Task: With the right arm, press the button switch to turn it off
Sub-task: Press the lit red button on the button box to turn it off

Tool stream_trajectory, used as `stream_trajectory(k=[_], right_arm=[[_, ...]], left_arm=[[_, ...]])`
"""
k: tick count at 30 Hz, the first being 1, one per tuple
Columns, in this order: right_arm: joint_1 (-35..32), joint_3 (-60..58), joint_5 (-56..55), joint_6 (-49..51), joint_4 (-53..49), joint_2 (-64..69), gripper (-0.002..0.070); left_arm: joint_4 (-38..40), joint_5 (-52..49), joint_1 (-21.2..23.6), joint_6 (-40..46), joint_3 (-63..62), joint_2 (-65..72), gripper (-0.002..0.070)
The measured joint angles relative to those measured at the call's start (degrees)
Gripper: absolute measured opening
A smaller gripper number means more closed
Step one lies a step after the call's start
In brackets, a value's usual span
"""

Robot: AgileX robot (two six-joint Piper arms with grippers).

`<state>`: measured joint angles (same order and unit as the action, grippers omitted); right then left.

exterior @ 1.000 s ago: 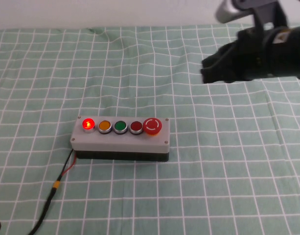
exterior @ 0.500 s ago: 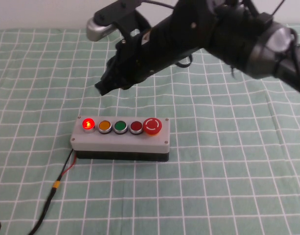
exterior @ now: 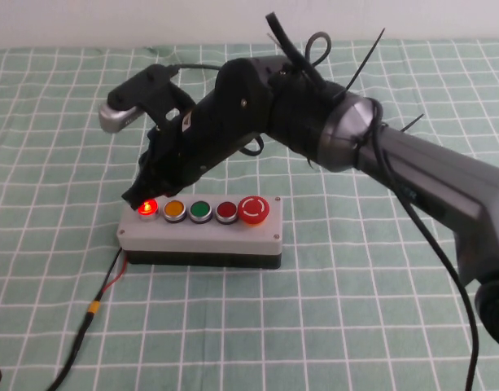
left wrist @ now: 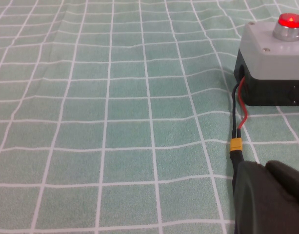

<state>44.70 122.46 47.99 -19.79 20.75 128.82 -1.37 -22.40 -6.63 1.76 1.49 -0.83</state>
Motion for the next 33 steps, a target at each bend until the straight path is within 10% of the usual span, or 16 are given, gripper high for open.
stream_trajectory(k=[14,33], right_arm=[[0.0,0.97,1.54,0.0,-4.51,0.27,-0.0012],[0.0,-6.21,23.77,10.66,-20.11,-36.51,-0.0012]], left_arm=[[0.0,0.0,0.0,0.0,0.0,0.0,-0.0003],[0.0,0.0,0.0,0.0,0.0,0.0,-0.0003]])
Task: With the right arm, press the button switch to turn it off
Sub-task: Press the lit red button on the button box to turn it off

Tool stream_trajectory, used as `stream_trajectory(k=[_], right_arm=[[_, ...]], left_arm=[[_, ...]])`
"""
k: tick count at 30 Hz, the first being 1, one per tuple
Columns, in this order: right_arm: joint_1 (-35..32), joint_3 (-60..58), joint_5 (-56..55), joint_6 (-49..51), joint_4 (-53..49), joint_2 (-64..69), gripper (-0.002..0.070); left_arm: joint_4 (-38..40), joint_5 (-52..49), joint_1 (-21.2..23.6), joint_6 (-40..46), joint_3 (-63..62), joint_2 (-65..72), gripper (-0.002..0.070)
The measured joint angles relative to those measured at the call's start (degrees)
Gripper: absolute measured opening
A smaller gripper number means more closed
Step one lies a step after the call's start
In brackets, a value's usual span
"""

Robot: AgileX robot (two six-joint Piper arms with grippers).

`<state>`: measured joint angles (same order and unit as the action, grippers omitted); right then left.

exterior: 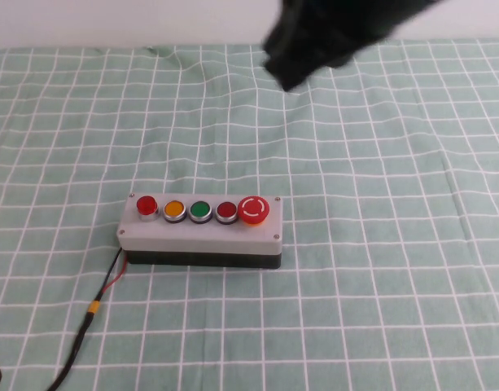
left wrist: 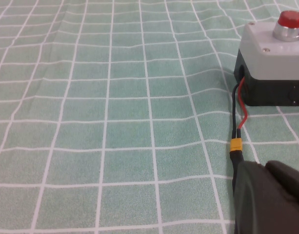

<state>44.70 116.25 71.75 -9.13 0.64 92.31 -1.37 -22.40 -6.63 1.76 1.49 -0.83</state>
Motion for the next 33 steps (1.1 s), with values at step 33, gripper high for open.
stream_trajectory(k=[33], right_arm=[[0.0,-63.22,-19.98,13.01,3.07,-52.35,-0.0015]], left_arm=[[0.0,0.0,0.0,0.0,0.0,0.0,-0.0003]])
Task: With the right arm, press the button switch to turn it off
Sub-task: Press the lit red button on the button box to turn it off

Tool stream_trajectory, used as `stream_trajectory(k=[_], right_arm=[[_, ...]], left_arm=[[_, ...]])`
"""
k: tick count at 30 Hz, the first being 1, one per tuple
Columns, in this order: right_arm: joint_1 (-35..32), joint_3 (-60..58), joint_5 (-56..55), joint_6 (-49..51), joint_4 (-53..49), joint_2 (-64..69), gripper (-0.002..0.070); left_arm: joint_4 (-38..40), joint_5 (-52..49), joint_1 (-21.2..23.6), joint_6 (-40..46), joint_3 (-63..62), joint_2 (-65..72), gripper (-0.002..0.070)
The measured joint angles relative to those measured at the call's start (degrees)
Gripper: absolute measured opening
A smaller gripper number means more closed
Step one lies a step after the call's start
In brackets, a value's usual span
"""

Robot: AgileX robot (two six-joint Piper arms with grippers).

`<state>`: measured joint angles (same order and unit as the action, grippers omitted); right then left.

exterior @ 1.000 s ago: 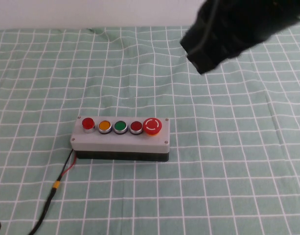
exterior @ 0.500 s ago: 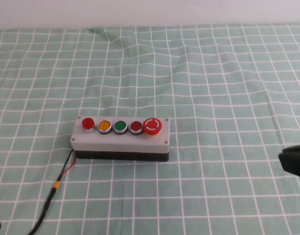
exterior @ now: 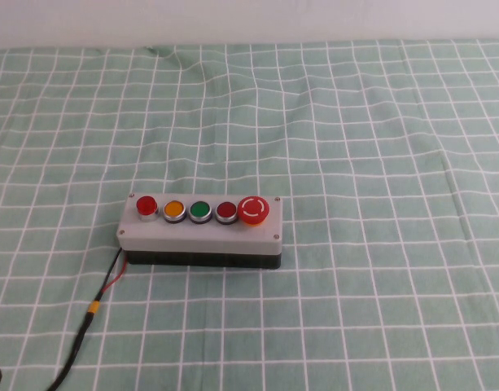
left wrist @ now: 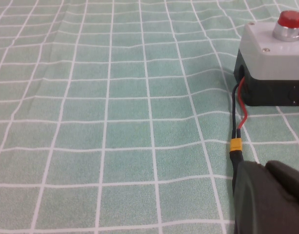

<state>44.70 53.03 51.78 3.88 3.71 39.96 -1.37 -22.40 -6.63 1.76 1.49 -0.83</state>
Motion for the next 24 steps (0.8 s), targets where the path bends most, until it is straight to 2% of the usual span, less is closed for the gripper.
stream_trajectory(k=[4,7,12,19,24], right_arm=[[-0.14,-0.36,0.0,0.0,0.0,-0.17,-0.0015],[-3.1,-1.6,-0.36,-0.32,0.22,-2.43,-0.0016],[-14.71,-4.73,-2.61,-0.65,-0.03,-9.85,-0.0016],[-33.31,-15.03,-9.17,-0.77,-0.9,-24.28,-0.0016],[-38.44,-23.4,-15.49,-0.77,-0.9,-32.26,-0.0016]], left_arm=[[0.0,0.0,0.0,0.0,0.0,0.0,-0.0003],[0.0,0.0,0.0,0.0,0.0,0.0,-0.0003],[0.0,0.0,0.0,0.0,0.0,0.0,-0.0003],[0.0,0.0,0.0,0.0,0.0,0.0,-0.0003],[0.0,0.0,0.0,0.0,0.0,0.0,-0.0003]])
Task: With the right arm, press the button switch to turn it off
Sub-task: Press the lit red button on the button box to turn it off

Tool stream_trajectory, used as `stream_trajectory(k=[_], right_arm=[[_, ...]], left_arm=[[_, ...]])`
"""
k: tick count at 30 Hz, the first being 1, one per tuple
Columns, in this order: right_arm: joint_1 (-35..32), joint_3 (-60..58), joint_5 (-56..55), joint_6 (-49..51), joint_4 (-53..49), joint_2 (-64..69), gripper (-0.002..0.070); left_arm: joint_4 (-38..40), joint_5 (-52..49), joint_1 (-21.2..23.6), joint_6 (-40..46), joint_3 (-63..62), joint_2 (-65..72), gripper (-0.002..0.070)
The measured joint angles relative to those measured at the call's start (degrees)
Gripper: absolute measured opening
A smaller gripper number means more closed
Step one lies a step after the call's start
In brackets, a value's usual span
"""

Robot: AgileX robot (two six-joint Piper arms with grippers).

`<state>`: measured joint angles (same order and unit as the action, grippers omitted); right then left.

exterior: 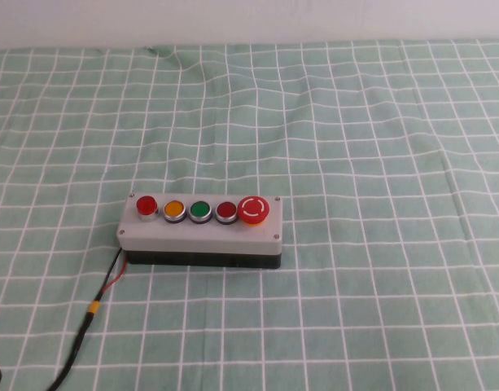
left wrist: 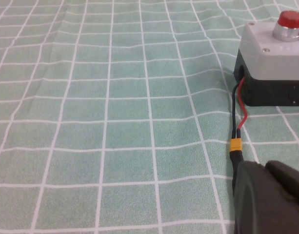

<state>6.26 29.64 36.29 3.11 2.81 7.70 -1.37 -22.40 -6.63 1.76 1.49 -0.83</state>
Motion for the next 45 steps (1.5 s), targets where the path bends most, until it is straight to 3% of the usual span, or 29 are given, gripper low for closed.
stream_trajectory(k=[14,25,45], right_arm=[[-0.44,-30.49,-23.13,-0.08,0.0,-8.23,-0.0016],[-0.44,-31.05,-14.98,-0.13,4.44,-8.23,-0.0016],[-0.44,-31.05,-14.28,-0.21,6.38,-8.23,-0.0016]], left_arm=[[0.0,0.0,0.0,0.0,0.0,0.0,-0.0003],[0.0,0.0,0.0,0.0,0.0,0.0,-0.0003],[0.0,0.0,0.0,0.0,0.0,0.0,-0.0003]])
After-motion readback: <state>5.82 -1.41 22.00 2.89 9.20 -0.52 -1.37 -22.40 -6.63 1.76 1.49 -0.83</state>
